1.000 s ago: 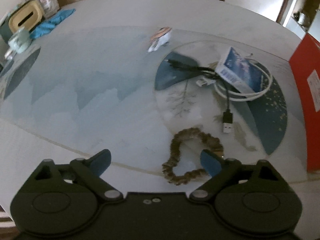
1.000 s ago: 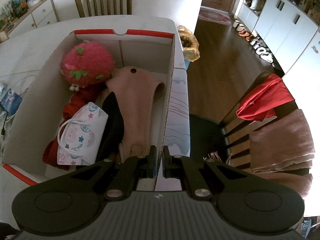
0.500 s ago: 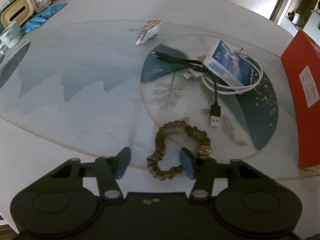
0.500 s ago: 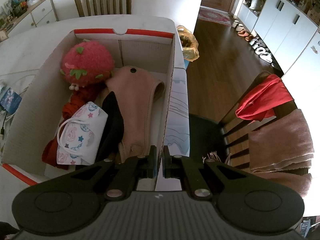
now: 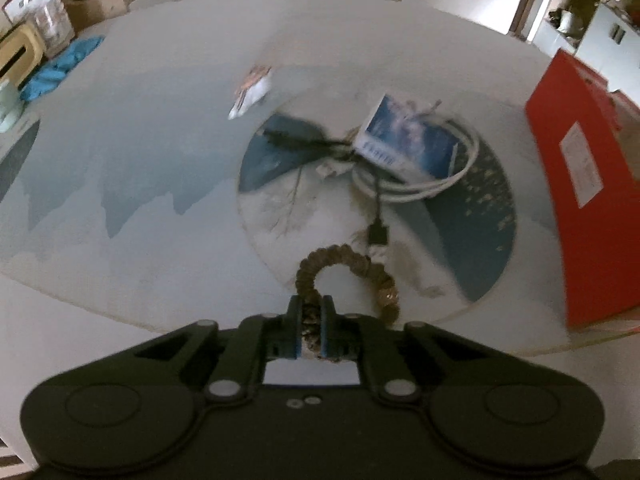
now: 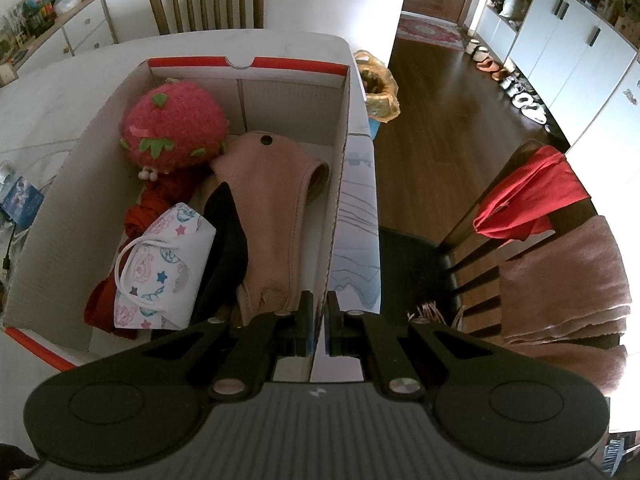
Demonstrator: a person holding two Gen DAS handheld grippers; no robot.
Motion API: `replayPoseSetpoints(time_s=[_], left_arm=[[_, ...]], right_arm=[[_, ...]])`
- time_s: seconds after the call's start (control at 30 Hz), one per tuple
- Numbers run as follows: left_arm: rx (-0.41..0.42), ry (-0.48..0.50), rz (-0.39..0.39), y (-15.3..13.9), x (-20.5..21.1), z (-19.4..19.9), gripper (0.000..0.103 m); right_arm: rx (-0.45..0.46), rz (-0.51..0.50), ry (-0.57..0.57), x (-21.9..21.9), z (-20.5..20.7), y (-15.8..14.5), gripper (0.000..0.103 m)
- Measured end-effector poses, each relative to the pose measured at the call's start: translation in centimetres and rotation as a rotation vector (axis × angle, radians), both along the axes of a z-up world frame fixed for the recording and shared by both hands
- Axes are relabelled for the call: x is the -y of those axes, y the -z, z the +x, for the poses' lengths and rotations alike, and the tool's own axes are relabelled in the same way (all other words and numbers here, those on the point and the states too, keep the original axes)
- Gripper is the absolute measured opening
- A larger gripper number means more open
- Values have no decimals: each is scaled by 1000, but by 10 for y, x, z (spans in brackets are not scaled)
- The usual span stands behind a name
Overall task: Organize objects
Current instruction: 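Lift the brown scrunchie with the left gripper and carry it toward the box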
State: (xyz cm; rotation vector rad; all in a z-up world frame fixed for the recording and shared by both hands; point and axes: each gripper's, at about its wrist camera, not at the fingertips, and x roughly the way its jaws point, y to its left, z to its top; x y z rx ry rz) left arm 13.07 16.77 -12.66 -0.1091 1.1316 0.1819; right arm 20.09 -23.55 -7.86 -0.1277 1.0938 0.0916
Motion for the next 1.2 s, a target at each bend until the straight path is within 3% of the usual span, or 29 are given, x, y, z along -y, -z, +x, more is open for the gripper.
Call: replayPoseSetpoints(time_s=[0.3, 0.4, 0.8, 1.2], left_arm=[[112, 136, -47, -47, 38, 5, 5], [154, 204, -26, -63, 56, 7, 5], [278, 338, -78, -118, 103, 23, 5], [337, 514, -136, -137, 172, 58, 5]], right_arm=[[1, 15, -1, 3, 0, 2, 5], [-1, 19, -3, 3, 0, 4, 5], [4, 62, -9, 11, -1, 5, 5], [4, 72, -18, 14, 1, 5, 5]])
